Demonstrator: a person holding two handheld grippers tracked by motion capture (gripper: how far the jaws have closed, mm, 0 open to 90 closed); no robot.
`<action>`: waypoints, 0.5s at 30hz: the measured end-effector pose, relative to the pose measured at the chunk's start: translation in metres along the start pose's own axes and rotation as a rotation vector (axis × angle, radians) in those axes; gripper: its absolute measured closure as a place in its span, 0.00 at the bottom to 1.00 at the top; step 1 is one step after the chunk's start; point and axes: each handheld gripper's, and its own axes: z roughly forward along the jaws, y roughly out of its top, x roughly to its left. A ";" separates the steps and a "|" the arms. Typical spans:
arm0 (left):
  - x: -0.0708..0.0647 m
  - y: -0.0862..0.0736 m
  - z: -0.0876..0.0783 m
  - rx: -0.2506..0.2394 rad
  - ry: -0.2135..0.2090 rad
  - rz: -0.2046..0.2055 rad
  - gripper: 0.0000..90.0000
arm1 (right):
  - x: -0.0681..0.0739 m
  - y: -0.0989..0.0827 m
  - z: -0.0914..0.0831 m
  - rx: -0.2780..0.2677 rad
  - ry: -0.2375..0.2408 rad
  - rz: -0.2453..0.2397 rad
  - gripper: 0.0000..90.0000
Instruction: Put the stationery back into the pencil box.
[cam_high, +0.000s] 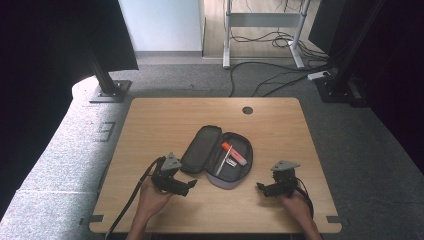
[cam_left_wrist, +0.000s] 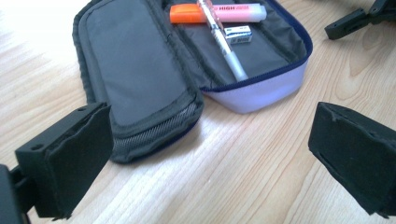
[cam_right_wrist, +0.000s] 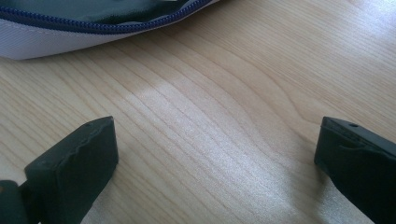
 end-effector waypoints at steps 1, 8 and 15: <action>0.001 -0.003 -0.001 -0.006 -0.001 -0.001 0.00 | 0.000 0.000 0.000 0.000 0.000 0.000 0.00; 0.005 -0.022 0.000 -0.014 0.003 -0.025 0.00 | 0.000 0.000 0.000 0.000 0.000 0.000 0.00; 0.007 -0.041 0.003 -0.015 0.009 -0.041 0.00 | 0.000 0.000 0.000 0.000 0.000 0.000 0.00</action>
